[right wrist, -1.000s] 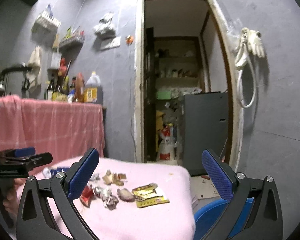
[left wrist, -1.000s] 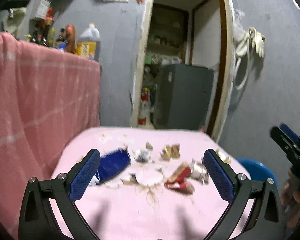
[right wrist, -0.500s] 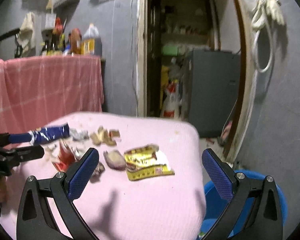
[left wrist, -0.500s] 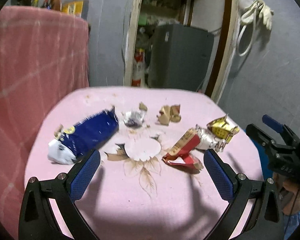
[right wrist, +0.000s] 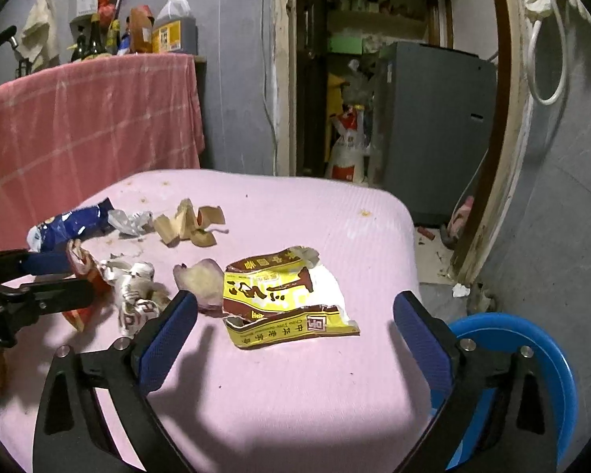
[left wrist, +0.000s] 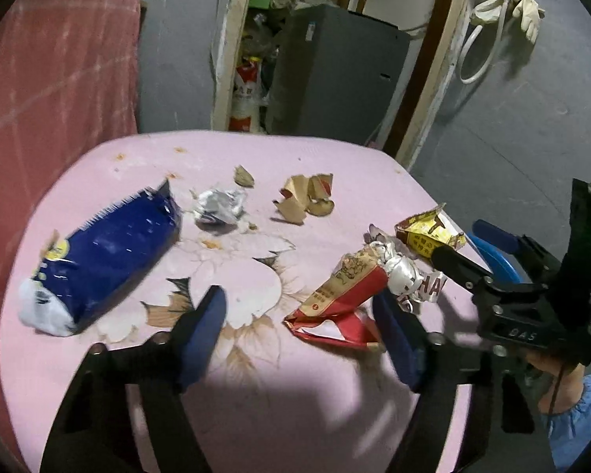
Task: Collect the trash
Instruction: 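Grasp the red-and-white wrapper with the left tool while the right tool grasps the yellow packet, then carry both wrappers over the blue basin and open both tools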
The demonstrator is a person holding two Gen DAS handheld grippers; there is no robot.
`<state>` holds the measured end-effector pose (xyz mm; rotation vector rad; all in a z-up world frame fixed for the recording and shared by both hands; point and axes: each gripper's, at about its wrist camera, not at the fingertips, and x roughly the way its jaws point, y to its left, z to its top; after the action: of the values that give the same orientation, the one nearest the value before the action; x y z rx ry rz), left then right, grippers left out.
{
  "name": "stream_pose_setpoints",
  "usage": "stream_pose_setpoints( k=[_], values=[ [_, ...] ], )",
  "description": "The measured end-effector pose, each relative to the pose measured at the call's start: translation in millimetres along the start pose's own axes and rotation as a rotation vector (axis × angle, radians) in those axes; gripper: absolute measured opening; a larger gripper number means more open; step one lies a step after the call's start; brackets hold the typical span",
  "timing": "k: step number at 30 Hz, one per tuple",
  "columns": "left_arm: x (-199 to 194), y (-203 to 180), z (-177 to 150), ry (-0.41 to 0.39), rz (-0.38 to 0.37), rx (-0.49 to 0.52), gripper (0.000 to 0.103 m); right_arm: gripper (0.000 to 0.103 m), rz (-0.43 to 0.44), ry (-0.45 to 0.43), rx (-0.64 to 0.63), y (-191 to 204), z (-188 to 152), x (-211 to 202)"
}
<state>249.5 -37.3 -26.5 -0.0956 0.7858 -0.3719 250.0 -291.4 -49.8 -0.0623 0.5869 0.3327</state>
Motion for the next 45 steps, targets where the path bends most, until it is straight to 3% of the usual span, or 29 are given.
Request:
stream_pose_setpoints(
  k=[3, 5, 8, 22, 28, 33, 40, 45],
  values=[
    [1, 0, 1, 0.006, -0.033, -0.001, 0.050, 0.081, 0.004, 0.033, 0.004, -1, 0, 8],
    [2, -1, 2, 0.005, -0.048, 0.000, 0.038, 0.078, 0.008, 0.042, 0.009, -1, -1, 10],
    [1, 0, 3, 0.005, -0.059, -0.006, 0.036, 0.069, 0.009, 0.047, 0.010, -1, -2, 11],
    [-6, 6, 1, -0.006, -0.082, -0.052, 0.031, 0.068, 0.029, 0.004, 0.042, -1, -8, 0],
    [-22, 5, -2, -0.059, -0.087, -0.068, 0.031, 0.066, 0.047, -0.013, 0.071, -3, -10, -5],
    [-39, -1, -3, -0.140, -0.089, -0.069, 0.031, 0.066, 0.048, -0.095, 0.097, -4, -8, -28],
    [-66, -29, 11, -0.295, -0.126, -0.064, 0.031, 0.066, 0.012, -0.345, 0.107, -4, 4, -94],
    [-80, -69, 26, -0.390, -0.158, -0.011, 0.031, 0.066, -0.045, -0.493, 0.134, -16, 6, -136]
  ],
)
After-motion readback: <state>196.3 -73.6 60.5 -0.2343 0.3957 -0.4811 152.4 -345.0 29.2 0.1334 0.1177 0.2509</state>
